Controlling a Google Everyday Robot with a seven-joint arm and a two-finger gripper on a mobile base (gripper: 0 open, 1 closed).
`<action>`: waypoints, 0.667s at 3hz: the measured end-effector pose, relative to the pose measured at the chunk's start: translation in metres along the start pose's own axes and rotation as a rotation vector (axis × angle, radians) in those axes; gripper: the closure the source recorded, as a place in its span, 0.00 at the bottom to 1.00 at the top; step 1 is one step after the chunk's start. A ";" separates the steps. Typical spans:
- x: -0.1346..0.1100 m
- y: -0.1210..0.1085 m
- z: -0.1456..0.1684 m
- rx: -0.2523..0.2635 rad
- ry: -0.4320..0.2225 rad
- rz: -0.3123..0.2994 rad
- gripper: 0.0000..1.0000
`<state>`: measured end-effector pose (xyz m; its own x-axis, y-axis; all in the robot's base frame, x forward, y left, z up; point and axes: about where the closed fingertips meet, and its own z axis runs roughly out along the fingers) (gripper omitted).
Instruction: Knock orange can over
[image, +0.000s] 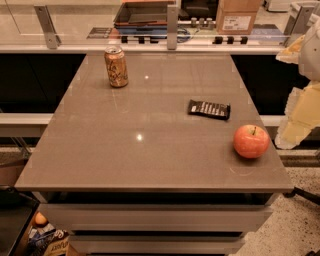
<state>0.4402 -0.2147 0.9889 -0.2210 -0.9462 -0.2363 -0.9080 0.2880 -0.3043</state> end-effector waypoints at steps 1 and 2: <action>-0.003 -0.009 0.001 0.074 -0.055 0.028 0.00; -0.010 -0.021 0.009 0.168 -0.143 0.067 0.00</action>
Offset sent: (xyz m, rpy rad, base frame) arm 0.0583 0.0083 0.0076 0.2283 -0.3892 -0.1063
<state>0.4646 -0.2095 0.9891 -0.2153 -0.8969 -0.3863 -0.8184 0.3815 -0.4298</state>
